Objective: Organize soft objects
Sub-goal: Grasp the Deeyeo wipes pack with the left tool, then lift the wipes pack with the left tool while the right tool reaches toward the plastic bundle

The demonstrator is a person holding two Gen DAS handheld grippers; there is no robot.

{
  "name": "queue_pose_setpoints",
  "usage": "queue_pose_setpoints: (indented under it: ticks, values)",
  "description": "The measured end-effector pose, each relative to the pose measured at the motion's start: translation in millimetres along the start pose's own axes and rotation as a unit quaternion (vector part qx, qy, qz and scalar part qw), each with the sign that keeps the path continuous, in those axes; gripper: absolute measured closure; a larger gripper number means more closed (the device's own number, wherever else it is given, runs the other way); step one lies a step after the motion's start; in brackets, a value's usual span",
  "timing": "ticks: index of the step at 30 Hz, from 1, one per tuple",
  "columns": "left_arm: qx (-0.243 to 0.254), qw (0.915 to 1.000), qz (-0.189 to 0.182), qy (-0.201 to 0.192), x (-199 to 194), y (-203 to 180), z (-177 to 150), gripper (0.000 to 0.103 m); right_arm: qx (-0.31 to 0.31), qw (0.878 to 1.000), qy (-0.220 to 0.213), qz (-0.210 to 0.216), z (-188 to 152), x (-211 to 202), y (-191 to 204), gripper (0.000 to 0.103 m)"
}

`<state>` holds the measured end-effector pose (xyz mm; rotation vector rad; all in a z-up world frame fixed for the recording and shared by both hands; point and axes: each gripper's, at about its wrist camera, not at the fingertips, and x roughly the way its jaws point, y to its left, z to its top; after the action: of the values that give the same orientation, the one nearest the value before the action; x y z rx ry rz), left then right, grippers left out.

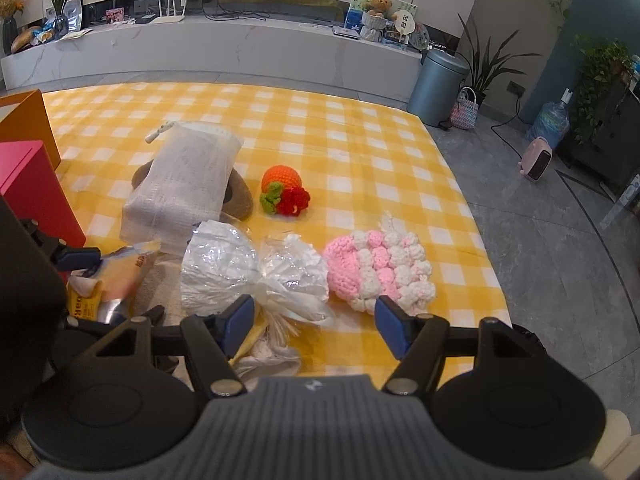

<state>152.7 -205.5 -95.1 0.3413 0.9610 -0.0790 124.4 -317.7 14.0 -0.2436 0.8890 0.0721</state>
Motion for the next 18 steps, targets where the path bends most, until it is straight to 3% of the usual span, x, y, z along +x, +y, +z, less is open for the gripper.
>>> queue_pose_setpoints:
  ticks: [2,6,9,14,18]
  values:
    - [-0.014,0.9998,-0.015,0.009,0,8,5,0.051,0.002,1.0,-0.002,0.002,0,-1,-1,0.036]
    - [-0.026,0.9989,-0.036,0.015,-7,21,8,0.066,0.013,1.0,-0.009,0.011,-1,-4,-5,0.036]
    - [-0.035,0.9945,-0.094,-0.031,-25,32,0,0.073,0.027,0.999,-0.014,0.012,-2,-6,-10,0.036]
    - [-0.075,0.9849,-0.139,-0.072,-56,51,-9,0.076,0.04,0.999,-0.022,0.016,-1,-9,-16,0.037]
    - [-0.113,0.9672,-0.198,-0.112,-75,70,-21,0.079,0.036,0.999,-0.031,0.023,-1,-15,-16,0.036]
